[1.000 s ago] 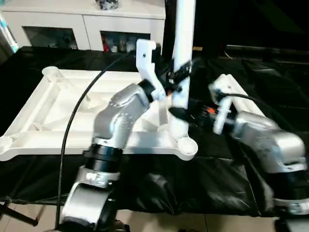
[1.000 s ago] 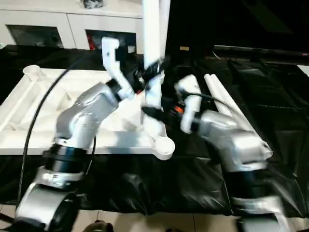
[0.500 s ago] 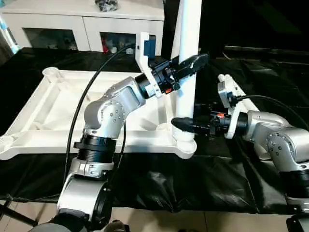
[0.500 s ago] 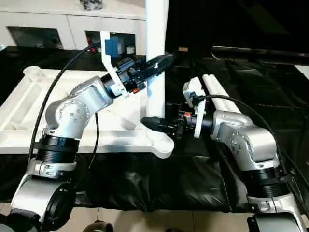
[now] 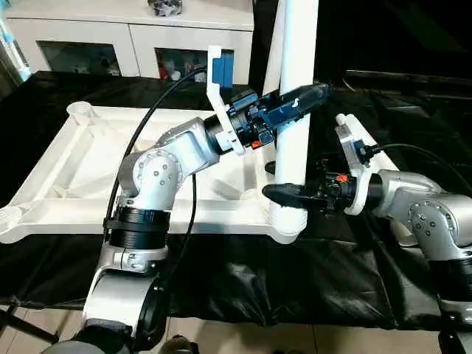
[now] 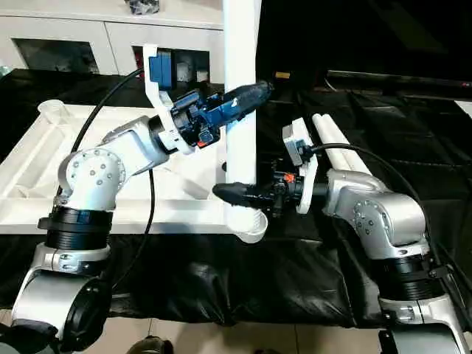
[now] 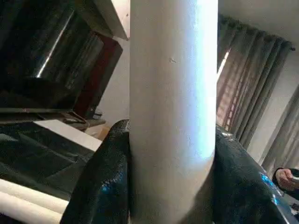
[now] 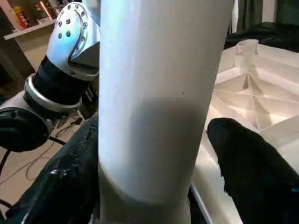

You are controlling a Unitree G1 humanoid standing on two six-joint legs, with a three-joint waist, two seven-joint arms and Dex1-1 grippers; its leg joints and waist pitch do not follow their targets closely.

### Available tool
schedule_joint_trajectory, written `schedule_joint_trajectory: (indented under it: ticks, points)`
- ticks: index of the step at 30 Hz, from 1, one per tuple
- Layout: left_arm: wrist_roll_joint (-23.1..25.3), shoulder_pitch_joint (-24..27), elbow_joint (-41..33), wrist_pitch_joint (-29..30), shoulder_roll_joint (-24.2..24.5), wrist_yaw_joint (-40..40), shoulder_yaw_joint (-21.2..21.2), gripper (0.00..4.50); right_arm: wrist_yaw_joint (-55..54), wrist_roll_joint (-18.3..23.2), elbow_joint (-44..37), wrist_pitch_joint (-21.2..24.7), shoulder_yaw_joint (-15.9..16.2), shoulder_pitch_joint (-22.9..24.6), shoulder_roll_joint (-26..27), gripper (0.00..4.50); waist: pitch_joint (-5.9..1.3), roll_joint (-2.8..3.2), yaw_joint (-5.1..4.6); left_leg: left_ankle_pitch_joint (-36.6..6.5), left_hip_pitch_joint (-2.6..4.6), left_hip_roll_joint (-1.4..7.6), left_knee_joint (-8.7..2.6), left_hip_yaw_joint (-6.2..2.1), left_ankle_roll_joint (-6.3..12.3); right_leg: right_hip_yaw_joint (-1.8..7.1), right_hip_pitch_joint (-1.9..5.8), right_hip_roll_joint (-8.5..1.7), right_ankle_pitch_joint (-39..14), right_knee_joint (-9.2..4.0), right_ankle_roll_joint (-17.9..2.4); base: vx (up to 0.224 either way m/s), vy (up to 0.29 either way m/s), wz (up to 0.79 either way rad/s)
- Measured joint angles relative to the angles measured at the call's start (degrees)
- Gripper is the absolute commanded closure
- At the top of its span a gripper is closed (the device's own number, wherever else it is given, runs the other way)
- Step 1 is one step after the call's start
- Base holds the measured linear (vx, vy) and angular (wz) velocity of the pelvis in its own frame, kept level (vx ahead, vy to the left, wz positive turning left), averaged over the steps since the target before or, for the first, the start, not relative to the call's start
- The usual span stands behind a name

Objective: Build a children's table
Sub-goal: Rotate leg to tighten

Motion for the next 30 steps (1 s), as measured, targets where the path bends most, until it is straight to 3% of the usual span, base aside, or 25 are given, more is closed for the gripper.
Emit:
schedule_joint_trajectory:
  ticks: [6,10,12,17,30]
  points:
    - [3.9,0.1,-0.1,-1.8,0.2,3.5,-2.0,2.66,-2.6,-0.6,-1.2,0.0,0.0,0.0,0.1,0.86,0.02,-0.07,0.05,0.0,0.00,0.00,0.00,0.00,0.00,0.00,0.00,0.00,0.0,0.00,0.0,0.000,0.000,0.00]
    - [8.0,1.1,-1.7,-5.0,-1.1,7.5,-3.5,2.66,-9.1,-3.3,-3.7,0.0,0.6,0.0,2.6,0.86,-0.02,-0.26,-0.12,0.0,0.01,0.00,0.00,-0.02,0.00,-0.01,0.00,0.00,0.0,-0.01,0.0,0.000,0.000,0.00]
    - [9.2,1.8,-2.1,-6.0,-1.1,7.6,-5.1,2.66,-10.9,-4.2,-3.8,0.3,1.3,0.0,3.2,0.59,-0.01,-0.31,-0.13,0.0,-0.01,0.00,0.00,-0.01,0.00,0.00,0.00,0.00,0.0,-0.02,0.1,0.000,0.000,0.00]
    - [10.5,2.8,-2.2,-7.0,-1.3,7.6,-7.0,2.66,-14.1,-5.6,-3.2,1.3,2.1,0.0,3.6,0.09,0.00,-0.33,-0.06,0.0,-0.02,0.00,0.00,-0.01,0.00,0.00,0.00,0.00,0.0,-0.04,0.1,0.000,0.000,0.00]
    - [12.8,3.0,-2.3,-9.5,0.3,6.8,-8.0,2.66,-15.4,-7.2,-1.9,3.7,2.2,0.0,2.5,0.06,0.01,-0.38,-0.15,0.0,-0.04,0.00,0.00,-0.01,0.00,0.00,-0.01,0.00,0.0,-0.07,0.1,0.000,0.000,0.00]
